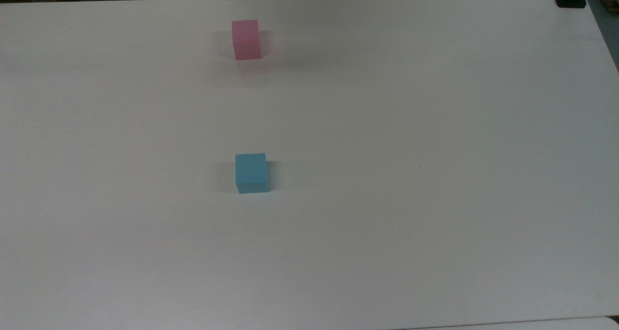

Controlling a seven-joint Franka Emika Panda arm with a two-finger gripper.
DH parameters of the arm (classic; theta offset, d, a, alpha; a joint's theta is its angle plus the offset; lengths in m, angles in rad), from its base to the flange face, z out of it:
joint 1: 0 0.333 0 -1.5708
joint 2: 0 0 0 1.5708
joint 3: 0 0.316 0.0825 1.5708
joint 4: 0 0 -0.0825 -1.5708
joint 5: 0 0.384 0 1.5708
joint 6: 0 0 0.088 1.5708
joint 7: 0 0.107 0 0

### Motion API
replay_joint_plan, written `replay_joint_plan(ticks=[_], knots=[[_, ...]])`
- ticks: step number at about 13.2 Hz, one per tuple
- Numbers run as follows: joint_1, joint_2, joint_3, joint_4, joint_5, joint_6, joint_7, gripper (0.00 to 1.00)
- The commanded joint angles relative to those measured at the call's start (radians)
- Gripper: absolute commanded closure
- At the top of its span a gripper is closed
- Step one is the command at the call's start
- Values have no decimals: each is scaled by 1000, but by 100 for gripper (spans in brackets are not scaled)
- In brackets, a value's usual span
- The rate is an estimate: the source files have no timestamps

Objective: Put blue cube on pink cube

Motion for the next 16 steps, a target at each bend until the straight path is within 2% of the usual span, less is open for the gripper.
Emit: replay_joint_plan(ticks=[1,10,12,16], knots=[[16,1,1,-11,-5,-18,-20,0],[17,0,2,-9,0,-20,-9,0],[17,0,1,-9,33,-21,-6,0],[17,3,1,-8,35,-12,-3,0]])
